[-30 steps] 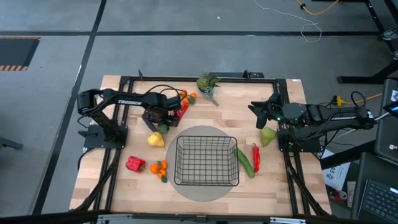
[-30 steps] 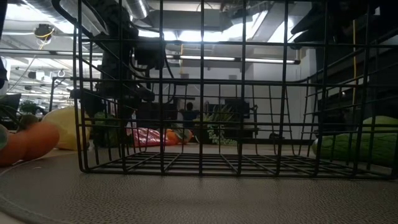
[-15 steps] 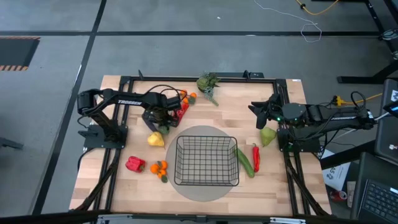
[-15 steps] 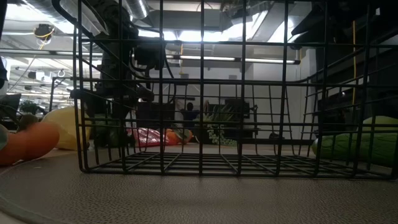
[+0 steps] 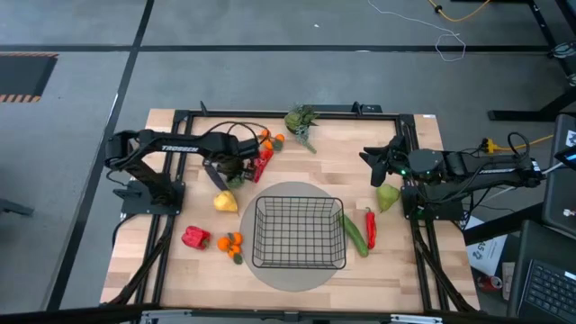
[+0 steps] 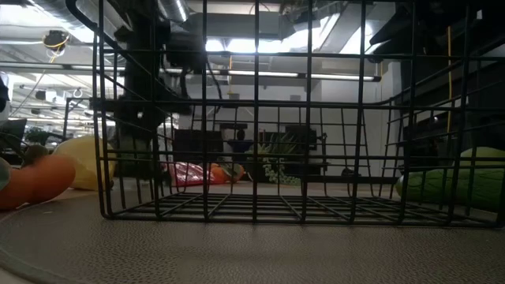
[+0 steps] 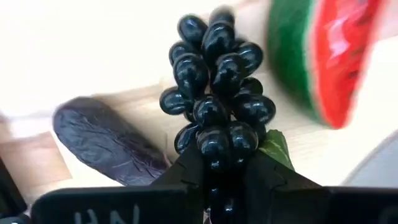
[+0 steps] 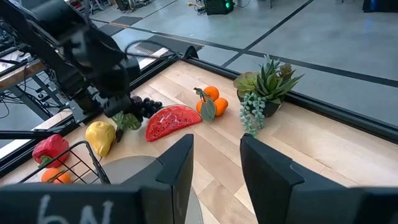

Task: Build produce basket
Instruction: Put the black grapes into the black wire basket

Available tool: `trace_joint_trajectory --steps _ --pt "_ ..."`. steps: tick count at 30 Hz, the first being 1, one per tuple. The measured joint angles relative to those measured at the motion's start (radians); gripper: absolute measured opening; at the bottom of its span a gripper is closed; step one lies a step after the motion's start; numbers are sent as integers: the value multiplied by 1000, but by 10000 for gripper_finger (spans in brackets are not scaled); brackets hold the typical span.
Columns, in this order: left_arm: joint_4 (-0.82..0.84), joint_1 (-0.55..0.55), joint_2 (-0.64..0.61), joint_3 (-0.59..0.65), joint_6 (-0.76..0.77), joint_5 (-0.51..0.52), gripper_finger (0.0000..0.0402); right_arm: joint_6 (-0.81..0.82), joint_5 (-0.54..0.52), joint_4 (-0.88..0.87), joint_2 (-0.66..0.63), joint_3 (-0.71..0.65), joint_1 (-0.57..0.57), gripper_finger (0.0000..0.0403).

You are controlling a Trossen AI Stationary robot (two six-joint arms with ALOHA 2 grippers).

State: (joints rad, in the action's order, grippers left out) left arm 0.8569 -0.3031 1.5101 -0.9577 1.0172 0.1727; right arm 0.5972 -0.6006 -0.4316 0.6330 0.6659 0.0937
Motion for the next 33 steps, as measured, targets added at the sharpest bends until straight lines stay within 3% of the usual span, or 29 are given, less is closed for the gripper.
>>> trace_joint_trajectory --steps 12,19,23,33 --pt "5 45 -173 -197 -132 201 48 1 -8 1 0 0 0 134" --pt "-104 94 -204 -307 -306 233 48 10 -8 9 0 0 0 134" --pt "-214 132 -203 -341 -427 185 48 11 -10 10 0 0 0 134" --pt "-389 244 -201 -339 -624 -100 48 2 -10 9 0 0 0 134"
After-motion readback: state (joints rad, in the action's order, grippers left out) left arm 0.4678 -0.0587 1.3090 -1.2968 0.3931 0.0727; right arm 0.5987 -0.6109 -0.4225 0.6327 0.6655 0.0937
